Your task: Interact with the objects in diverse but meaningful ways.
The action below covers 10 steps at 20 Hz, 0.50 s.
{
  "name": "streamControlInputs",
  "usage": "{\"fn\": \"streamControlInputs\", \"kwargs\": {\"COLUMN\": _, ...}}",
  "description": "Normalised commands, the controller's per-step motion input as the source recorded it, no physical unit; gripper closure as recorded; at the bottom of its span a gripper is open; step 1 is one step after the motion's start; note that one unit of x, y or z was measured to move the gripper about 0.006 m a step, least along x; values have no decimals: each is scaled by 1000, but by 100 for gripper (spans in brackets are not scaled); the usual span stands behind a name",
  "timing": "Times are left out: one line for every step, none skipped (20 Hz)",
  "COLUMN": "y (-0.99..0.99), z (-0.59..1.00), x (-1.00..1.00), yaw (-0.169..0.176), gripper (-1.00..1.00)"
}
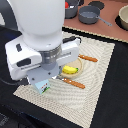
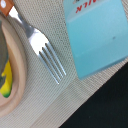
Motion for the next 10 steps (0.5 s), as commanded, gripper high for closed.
{"fn": "streamControlInputs", "kwargs": {"y": -20, "z": -340, "x": -374, "yaw": 85, "gripper": -100}}
{"fn": "streamControlInputs", "kwargs": {"y": -29, "z": -277, "x": -394, "yaw": 83, "gripper": -100}}
{"fn": "streamControlInputs", "kwargs": {"y": -31, "z": -231, "x": -397, "yaw": 79, "gripper": -100}}
{"fn": "streamControlInputs", "kwargs": {"y": -46, "z": -220, "x": -457, "yaw": 76, "gripper": -100}}
{"fn": "streamControlInputs", "kwargs": {"y": -69, "z": -163, "x": -471, "yaw": 68, "gripper": -100}}
{"fn": "streamControlInputs", "kwargs": {"y": -106, "z": -69, "x": -474, "yaw": 54, "gripper": -100}}
{"fn": "streamControlInputs", "kwargs": {"y": -151, "z": 0, "x": -471, "yaw": 27, "gripper": -100}}
{"fn": "streamControlInputs", "kwargs": {"y": -171, "z": 20, "x": -480, "yaw": 14, "gripper": -100}}
{"fn": "streamControlInputs", "kwargs": {"y": -163, "z": 0, "x": -460, "yaw": 13, "gripper": -100}}
{"fn": "streamControlInputs", "kwargs": {"y": -149, "z": 0, "x": -440, "yaw": 12, "gripper": -100}}
